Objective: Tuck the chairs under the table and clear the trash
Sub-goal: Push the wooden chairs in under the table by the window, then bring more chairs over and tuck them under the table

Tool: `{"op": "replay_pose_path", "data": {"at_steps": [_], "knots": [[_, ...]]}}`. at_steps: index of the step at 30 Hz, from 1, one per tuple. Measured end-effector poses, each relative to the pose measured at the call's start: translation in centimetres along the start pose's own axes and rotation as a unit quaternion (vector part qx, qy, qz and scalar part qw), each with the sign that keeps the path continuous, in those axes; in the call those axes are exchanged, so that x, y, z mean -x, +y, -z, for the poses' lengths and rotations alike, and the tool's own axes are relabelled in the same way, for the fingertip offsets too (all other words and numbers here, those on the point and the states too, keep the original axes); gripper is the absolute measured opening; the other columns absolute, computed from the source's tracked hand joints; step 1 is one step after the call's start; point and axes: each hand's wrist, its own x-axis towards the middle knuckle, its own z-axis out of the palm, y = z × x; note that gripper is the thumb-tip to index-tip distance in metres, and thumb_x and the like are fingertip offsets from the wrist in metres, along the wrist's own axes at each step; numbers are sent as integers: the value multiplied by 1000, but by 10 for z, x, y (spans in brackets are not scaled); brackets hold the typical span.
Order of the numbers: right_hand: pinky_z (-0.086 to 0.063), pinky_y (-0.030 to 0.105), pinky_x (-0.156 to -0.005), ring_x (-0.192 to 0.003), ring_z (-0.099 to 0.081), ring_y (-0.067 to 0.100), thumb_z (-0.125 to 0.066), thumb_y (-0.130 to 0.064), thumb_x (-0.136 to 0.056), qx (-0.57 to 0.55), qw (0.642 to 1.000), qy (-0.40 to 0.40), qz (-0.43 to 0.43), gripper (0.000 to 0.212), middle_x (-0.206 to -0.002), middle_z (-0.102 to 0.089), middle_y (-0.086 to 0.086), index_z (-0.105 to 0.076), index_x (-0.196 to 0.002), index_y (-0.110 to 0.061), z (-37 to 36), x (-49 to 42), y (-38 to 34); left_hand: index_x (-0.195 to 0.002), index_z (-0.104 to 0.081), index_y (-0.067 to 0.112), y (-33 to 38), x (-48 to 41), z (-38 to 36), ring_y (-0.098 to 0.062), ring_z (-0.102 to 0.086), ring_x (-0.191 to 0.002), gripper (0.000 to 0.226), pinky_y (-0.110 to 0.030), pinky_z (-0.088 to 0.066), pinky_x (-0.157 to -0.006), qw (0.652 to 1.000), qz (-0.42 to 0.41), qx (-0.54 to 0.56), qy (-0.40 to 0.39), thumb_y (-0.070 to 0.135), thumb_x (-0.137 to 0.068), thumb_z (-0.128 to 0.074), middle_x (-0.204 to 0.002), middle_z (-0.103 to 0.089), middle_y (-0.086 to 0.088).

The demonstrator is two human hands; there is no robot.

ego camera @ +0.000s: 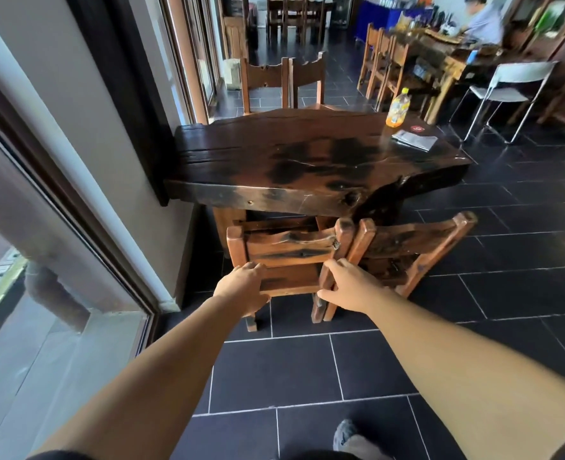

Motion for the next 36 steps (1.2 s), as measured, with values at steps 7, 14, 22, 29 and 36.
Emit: {"op": "replay_pose_path", "data": {"at_steps": [7,14,22,29,36], "knots": [[-49,47,-94,-126,-52,31,-62,-53,-87,-18,999,6,-48,60,-138,-48,4,-43,-135,-23,6,12,69,-140,-43,24,66,-38,-8,-24,-52,-124,63,-41,-52,-93,999,-38,-10,-22,41,-85,-67,-138,-51,1],[-46,45,-97,-129,-50,30,-63,-55,-86,-64,990,33,-121,70,-144,-46,5,-39,-143,-21,32,28,195,-136,-50,20,196,-101,-29,-30,-55,-121,52,-44,-48,-99,996,-72,1,-59,40,-89,-54,-135,-56,-7],[-49,44,-93,-121,-55,31,-64,-52,-86,-66,984,41,-160,58,-134,-51,7,-48,-131,-18,67,66,345,-146,-37,24,357,-154,-49,-30,-52,-125,66,-41,-49,-96,985,-152,-37,-68,41,-87,-63,-140,-52,-6],[-49,44,-93,-122,-53,28,-61,-53,-88,-83,974,57,-203,65,-140,-47,7,-43,-139,-17,83,84,436,-138,-46,21,450,-199,-60,-29,-51,-126,55,-43,-46,-100,977,-192,-53,-80,41,-88,-59,-136,-54,-4],[-49,43,-92,-120,-54,25,-61,-55,-86,-91,965,71,-234,67,-137,-48,3,-42,-141,-21,104,66,509,-144,-40,24,514,-257,-65,-27,-48,-130,64,-46,-49,-99,965,-231,-71,-100,40,-88,-66,-147,-44,0]]}}
